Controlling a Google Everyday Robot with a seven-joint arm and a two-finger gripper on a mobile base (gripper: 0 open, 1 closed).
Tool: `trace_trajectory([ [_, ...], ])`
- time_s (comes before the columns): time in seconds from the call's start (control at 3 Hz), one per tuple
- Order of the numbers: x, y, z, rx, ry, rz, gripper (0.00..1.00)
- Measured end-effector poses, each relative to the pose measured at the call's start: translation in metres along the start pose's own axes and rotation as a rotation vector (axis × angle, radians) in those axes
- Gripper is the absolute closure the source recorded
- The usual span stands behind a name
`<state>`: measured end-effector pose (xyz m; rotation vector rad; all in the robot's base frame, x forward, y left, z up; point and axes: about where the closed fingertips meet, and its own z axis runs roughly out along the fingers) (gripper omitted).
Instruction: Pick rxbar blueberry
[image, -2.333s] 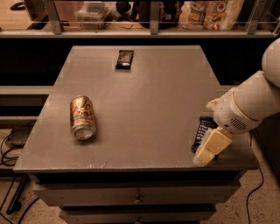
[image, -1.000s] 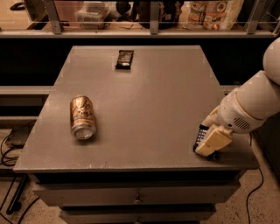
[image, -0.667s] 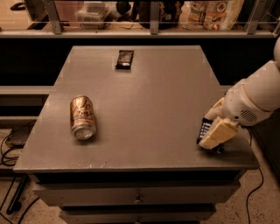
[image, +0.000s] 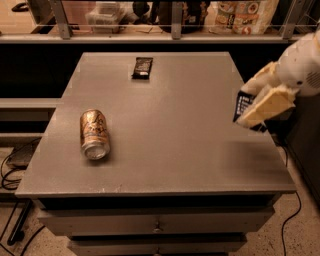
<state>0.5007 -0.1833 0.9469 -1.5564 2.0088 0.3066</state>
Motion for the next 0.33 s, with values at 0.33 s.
trace_trajectory([
  [0.33,-0.0219,-0.0149,-0.0306,0.072,-0.032,-0.032,1.00],
])
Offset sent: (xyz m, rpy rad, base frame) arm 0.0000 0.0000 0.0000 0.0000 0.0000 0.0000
